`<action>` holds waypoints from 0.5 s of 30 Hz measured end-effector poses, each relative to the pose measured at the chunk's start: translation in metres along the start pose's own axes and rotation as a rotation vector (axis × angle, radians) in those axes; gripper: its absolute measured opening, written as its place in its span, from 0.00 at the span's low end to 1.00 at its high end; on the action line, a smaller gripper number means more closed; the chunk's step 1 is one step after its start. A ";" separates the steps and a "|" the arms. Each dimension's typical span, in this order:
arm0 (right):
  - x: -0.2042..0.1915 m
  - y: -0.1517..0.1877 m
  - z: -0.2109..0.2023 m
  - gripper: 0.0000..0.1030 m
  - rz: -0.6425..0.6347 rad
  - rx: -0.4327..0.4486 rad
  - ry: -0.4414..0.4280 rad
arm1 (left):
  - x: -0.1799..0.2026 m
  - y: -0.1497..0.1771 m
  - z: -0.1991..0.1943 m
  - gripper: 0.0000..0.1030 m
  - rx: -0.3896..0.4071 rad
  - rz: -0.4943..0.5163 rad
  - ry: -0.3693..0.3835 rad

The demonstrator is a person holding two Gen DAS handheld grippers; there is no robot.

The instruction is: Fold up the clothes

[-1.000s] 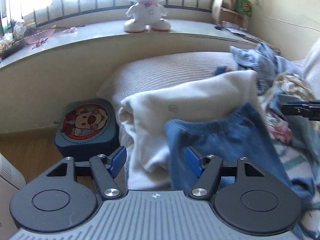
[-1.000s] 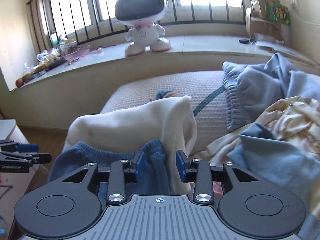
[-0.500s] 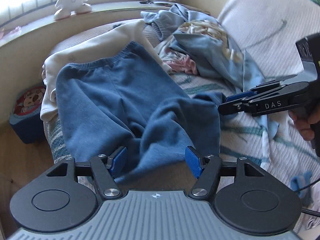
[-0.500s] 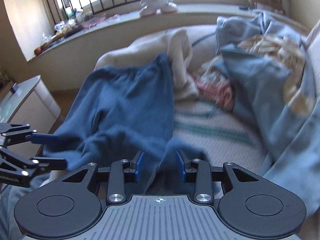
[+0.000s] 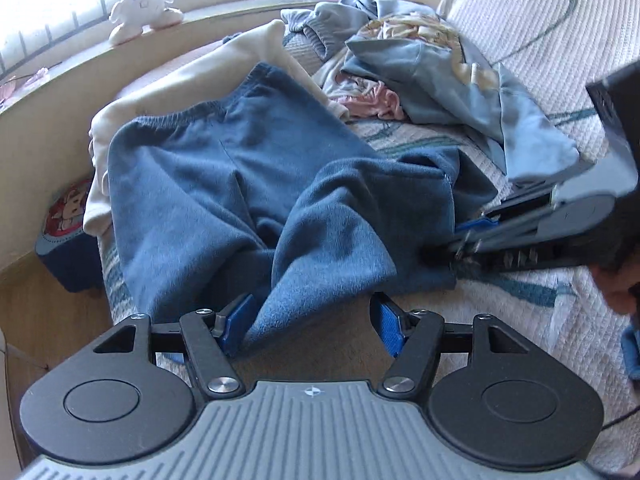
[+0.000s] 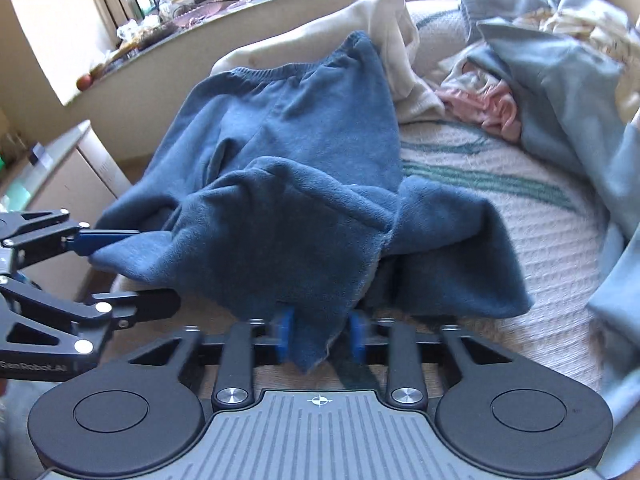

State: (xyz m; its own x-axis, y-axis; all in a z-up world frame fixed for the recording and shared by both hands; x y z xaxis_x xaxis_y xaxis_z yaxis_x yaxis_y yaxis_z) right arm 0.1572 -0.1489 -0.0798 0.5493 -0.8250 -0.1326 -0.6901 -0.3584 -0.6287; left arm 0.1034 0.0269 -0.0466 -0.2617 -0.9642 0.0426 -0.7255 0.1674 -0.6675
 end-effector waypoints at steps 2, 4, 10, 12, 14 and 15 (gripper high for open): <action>0.001 0.000 -0.008 0.02 0.008 0.008 -0.021 | 0.001 0.002 -0.003 0.60 0.000 0.010 0.001; -0.002 -0.001 -0.022 0.02 0.019 0.028 -0.043 | 0.002 0.003 -0.007 0.60 0.003 0.021 0.009; -0.023 0.004 -0.081 0.02 0.101 0.066 -0.244 | 0.004 0.010 -0.032 0.60 0.008 0.063 0.016; -0.034 0.009 -0.102 0.02 0.122 0.061 -0.332 | 0.004 0.016 -0.047 0.60 0.000 0.090 0.005; -0.047 0.016 -0.118 0.02 0.110 0.045 -0.371 | 0.003 0.022 -0.060 0.55 -0.022 0.118 0.002; -0.053 0.022 -0.123 0.02 0.106 0.030 -0.386 | 0.003 0.026 -0.065 0.48 -0.032 0.126 0.000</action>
State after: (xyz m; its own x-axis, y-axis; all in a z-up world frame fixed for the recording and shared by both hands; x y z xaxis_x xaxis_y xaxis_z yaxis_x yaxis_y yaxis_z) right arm 0.0554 -0.1670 0.0074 0.6166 -0.6298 -0.4725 -0.7414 -0.2627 -0.6175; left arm 0.0425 0.0416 -0.0150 -0.3521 -0.9351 -0.0406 -0.7070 0.2941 -0.6431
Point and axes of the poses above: each gripper's, at about its wrist camera, not at the fingertips, and z roughly the way its jaws point, x to its right, y to its underside, the point moved 4 cm from there along z, roughly the way its jaws point, and after that the axes turned 8 degrees about -z, right-handed, at the moved point
